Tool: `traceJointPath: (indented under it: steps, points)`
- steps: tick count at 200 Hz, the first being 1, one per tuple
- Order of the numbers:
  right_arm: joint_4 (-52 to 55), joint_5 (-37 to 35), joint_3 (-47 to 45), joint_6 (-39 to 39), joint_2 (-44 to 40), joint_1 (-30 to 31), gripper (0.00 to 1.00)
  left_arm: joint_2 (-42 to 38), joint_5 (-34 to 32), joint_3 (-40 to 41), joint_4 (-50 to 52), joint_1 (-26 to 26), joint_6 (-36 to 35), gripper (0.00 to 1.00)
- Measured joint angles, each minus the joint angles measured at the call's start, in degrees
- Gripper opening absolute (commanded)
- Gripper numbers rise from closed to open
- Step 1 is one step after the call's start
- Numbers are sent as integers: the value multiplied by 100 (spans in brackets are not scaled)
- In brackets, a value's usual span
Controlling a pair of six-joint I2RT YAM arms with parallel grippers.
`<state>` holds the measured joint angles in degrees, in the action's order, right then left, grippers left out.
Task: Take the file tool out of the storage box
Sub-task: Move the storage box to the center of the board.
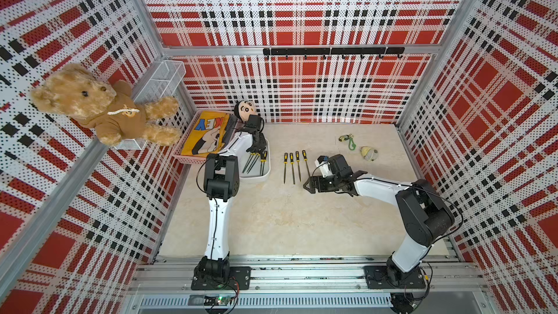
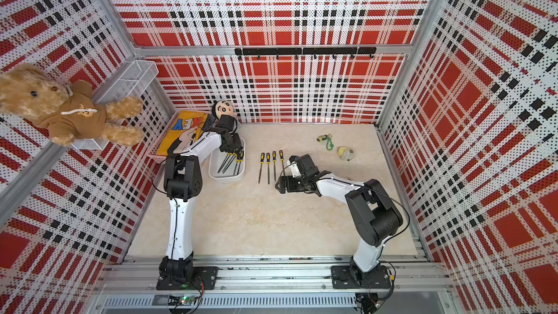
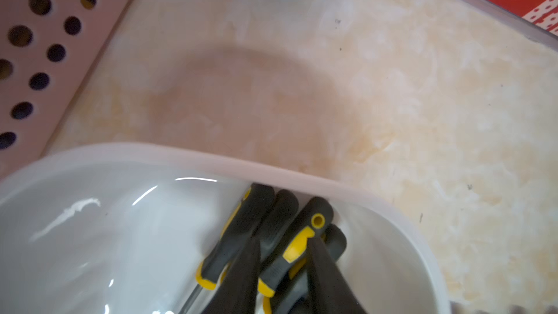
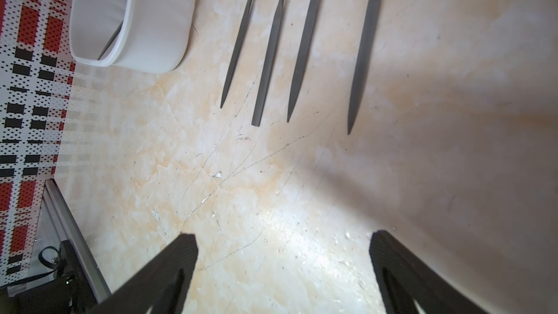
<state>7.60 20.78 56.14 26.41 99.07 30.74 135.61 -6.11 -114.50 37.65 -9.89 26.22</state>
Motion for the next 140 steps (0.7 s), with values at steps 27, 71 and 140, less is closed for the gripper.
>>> traceJointPath:
  steps: [27,71,140]
  points:
    - [2,0,33,0,20,2,97,-31,37,205,-44,-101,-61,34]
    - [2,2,33,2,50,7,98,-332,-20,721,-22,-365,-90,34]
    - [2,2,33,2,57,17,99,-636,-256,994,310,-785,37,34]
